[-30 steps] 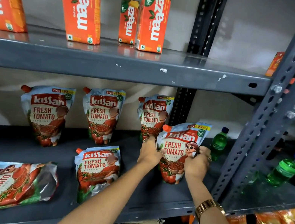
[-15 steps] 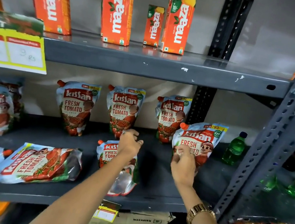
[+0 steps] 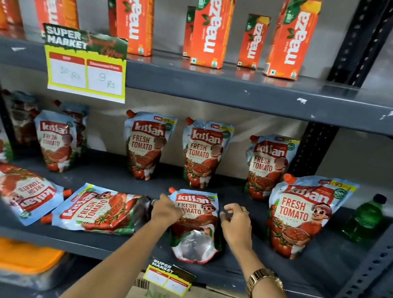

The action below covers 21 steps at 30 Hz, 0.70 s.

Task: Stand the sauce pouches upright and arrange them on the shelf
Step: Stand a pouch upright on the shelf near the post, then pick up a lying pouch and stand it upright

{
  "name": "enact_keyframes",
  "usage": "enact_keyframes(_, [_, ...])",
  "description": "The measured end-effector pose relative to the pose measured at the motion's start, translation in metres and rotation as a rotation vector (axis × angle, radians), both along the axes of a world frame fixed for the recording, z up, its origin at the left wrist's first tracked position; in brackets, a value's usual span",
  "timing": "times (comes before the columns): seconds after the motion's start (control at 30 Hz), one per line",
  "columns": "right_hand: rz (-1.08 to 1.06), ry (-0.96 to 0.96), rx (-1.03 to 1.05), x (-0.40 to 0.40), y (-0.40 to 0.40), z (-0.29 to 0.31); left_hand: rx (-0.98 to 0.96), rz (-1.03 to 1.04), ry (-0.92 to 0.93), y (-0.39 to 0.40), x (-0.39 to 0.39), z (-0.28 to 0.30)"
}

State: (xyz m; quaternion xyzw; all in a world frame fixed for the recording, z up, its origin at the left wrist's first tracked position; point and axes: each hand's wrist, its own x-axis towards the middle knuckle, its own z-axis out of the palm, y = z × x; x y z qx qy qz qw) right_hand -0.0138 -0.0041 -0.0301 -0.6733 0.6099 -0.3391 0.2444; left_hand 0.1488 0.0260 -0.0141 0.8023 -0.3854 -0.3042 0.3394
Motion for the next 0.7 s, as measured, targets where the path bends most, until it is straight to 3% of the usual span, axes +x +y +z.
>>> enact_keyframes(0.17, [-0.035,0.002,0.219,0.015,-0.011,-0.006,0.039,0.060,0.162,-0.004,0.004,-0.011])
enact_keyframes(0.27, [-0.097,-0.141,0.376,0.022,-0.016,-0.008,0.023,0.091,0.375,-0.011,0.006,-0.013])
enact_keyframes(0.37, [-0.219,-0.295,0.426,0.025,-0.019,-0.009,-0.008,0.111,0.441,-0.017,0.010,-0.017])
enact_keyframes(0.7, [-0.247,-0.514,0.197,0.021,-0.026,0.010,-0.227,0.044,0.225,-0.025,-0.004,0.008])
